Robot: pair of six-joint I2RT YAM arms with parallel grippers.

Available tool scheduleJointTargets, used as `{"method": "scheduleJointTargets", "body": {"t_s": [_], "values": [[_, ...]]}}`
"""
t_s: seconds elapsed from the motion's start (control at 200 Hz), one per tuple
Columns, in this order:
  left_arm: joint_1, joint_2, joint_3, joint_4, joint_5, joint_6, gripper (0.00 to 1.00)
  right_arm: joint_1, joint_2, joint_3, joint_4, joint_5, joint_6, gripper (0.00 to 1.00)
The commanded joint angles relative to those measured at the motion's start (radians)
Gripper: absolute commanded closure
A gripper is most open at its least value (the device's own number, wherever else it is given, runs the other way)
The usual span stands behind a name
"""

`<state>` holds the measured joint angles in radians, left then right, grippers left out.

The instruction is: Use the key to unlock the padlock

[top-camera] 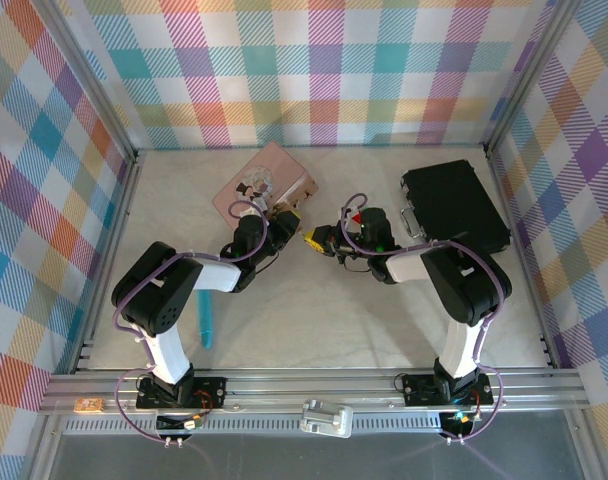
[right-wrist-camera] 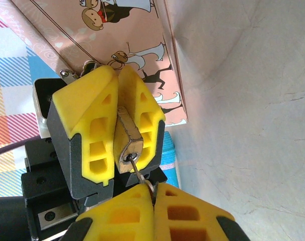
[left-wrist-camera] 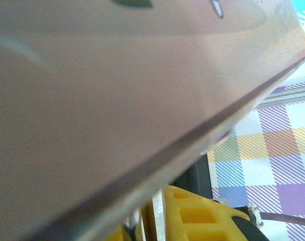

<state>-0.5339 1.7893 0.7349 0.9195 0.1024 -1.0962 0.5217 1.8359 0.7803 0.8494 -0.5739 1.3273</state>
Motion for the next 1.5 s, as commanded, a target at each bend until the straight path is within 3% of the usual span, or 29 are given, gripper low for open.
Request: {"method": "scheduleJointTargets", "body": {"t_s": [0.0,0.235,0.685,0.825,1.13,1.495], "values": [[-0.031,-0.044,-0.006,0.090,0.091,-0.014,1.00,0.010,-0.016,0.063,0.021,0.041,-0.057,1.00],[-0.041,-0.072,0.010,-0.003,0.063,-0.023,1.00,0.053,-0.094,0.112,-0.269,0.172,-0.312,1.00],[-0.055,-0.060,0.017,0.016,0.049,-0.069,1.00,0.086,-0.149,0.126,-0.387,0.319,-0.394,1.00],[-0.055,-0.065,0.017,0.007,0.055,-0.042,1.00,0.064,-0.148,0.132,-0.401,0.276,-0.308,1.00],[-0.057,-0.045,0.005,0.084,0.085,-0.029,1.00,0.011,-0.037,0.137,-0.174,0.063,0.035,1.00],[-0.065,-0.044,-0.005,0.092,0.067,-0.029,1.00,0.008,0.002,0.116,-0.026,0.033,0.264,1.00]]}}
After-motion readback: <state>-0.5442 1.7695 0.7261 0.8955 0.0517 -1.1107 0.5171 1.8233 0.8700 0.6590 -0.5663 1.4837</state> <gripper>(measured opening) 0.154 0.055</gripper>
